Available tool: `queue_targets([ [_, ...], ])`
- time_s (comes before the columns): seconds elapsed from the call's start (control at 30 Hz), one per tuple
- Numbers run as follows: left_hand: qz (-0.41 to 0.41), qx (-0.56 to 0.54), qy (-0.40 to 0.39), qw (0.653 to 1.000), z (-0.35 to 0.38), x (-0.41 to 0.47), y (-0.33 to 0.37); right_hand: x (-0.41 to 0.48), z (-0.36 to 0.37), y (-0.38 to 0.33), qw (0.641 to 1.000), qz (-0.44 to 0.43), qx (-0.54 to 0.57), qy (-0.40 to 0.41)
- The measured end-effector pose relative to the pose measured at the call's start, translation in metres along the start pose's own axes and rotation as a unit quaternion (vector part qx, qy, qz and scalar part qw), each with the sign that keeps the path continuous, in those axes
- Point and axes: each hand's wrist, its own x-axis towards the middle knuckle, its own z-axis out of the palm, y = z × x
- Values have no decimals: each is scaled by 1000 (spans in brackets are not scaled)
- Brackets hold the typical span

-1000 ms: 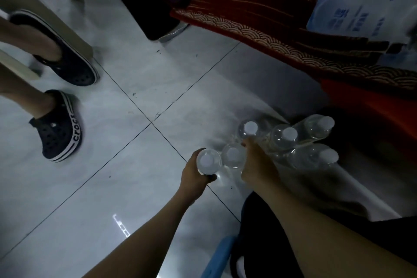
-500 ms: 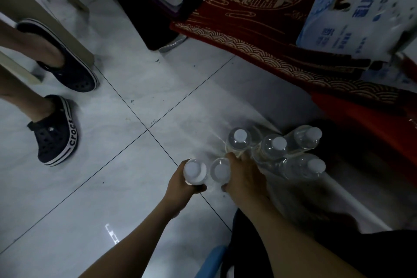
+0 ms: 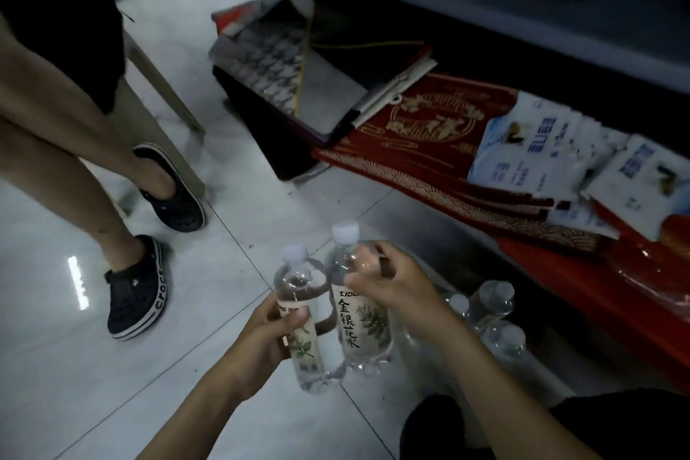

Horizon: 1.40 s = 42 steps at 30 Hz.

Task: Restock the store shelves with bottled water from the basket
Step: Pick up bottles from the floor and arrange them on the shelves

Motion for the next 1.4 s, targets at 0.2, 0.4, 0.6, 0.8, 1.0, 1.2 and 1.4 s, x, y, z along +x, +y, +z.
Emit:
queue_targets([
  [0.2, 31, -50, -33, 998, 51, -29, 92, -33, -6, -80, 988, -27, 142, 54],
  [0.4, 52, -90, -152, 983, 89, -45, 141, -83, -65, -135, 981, -9, 193, 25],
  [0.6, 94, -74, -213, 970, 141, -49, 191, -138, -115, -165, 970, -56, 203, 124],
  [0.8, 152, -5, -265, 952, 210, -59, 251, -186, -158, -198, 941, -182, 115, 260],
  [1.0, 218, 44, -303, 927, 295, -55, 307, -225, -223, -235, 907, -248, 65, 333],
  [1.2, 271, 57, -374, 885, 397, -41, 373, -252, -302, -279, 857, -321, 58, 400],
  [1.4, 313, 73, -431, 843, 492, -27, 432, -267, -381, -317, 802, -377, 67, 459],
])
